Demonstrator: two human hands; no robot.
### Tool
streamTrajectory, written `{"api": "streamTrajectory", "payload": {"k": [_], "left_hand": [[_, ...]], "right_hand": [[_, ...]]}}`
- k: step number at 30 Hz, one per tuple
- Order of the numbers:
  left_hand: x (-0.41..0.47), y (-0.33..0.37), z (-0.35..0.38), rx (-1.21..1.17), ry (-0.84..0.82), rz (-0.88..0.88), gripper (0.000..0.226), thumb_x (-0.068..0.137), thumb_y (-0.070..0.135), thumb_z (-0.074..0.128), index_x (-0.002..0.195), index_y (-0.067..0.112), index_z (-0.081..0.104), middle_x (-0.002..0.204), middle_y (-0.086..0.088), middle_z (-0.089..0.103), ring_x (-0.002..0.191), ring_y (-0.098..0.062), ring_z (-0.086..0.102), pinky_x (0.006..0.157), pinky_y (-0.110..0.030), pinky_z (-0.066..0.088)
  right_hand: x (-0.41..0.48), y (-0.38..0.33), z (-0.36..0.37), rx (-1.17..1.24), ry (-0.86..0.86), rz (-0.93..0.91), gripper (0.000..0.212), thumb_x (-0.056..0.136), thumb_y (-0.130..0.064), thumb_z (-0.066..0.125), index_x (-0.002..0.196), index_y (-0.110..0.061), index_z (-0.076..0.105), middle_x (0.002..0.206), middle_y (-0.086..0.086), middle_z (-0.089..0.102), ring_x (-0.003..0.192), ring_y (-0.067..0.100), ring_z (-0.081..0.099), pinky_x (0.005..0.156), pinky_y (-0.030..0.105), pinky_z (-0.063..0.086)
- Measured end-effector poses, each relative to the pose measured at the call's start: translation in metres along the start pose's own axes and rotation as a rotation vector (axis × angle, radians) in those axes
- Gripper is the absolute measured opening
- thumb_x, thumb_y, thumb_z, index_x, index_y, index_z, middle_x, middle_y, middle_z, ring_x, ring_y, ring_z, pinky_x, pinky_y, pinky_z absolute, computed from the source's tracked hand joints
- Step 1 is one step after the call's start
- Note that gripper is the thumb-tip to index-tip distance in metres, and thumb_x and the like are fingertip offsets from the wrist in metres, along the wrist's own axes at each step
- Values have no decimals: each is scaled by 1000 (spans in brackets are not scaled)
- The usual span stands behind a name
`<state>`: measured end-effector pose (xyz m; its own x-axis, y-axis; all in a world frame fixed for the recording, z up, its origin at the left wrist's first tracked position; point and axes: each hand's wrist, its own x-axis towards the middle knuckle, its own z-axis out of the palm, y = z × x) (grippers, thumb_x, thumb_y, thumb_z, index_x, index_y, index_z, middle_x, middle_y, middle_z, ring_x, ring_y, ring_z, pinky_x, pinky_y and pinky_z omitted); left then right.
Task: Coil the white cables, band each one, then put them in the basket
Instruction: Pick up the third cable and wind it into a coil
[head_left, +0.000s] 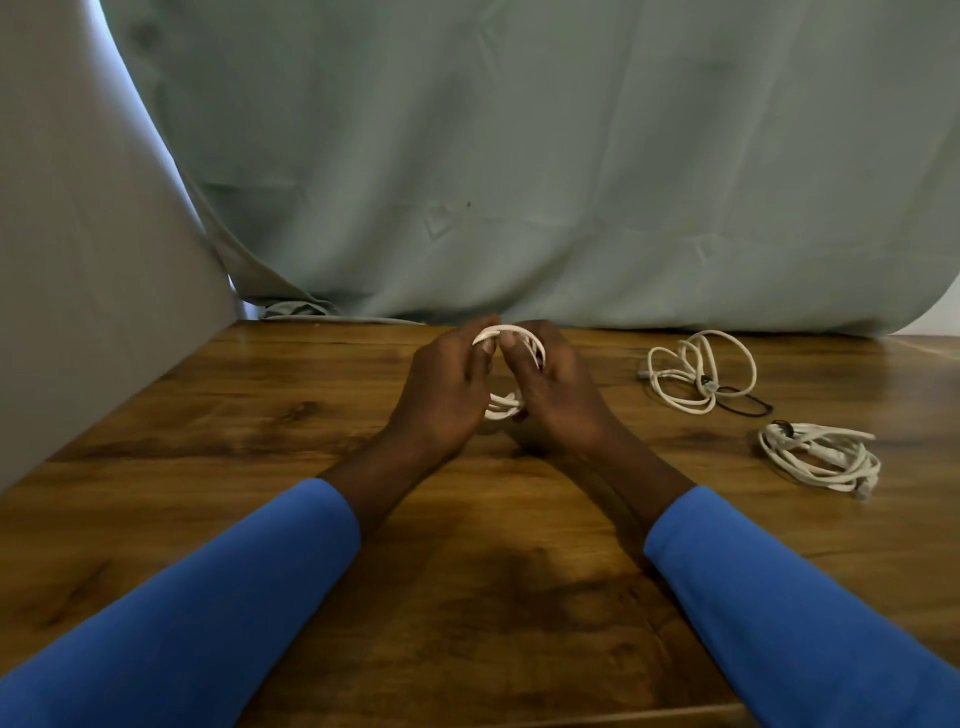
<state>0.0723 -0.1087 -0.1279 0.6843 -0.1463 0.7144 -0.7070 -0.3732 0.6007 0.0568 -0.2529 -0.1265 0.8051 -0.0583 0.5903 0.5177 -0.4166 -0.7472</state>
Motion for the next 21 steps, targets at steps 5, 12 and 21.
{"api": "streamTrajectory", "payload": {"k": [5,12,21], "left_hand": [[4,-10,-14,247,-166,174,38,106,18,49,142,15,58,136,-6,65,125,-21,61,106,-35,46],[3,-8,-6,-347,-174,-123,24,104,23,60,126,19,69,90,11,72,80,-4,66,75,-25,50],[4,-6,-3,71,-44,-54,22,109,32,45,96,23,60,76,11,61,70,-6,58,63,-19,39]], "right_hand": [[3,8,-8,-469,-176,-184,32,106,-40,44,123,-18,60,108,-2,63,94,8,58,79,22,43],[-2,0,-5,-278,-120,-36,17,109,-23,44,107,-10,55,93,5,67,78,14,64,64,26,48],[-4,-2,11,74,30,128,16,110,-17,45,104,-17,60,77,-2,62,69,13,61,66,35,51]]}}
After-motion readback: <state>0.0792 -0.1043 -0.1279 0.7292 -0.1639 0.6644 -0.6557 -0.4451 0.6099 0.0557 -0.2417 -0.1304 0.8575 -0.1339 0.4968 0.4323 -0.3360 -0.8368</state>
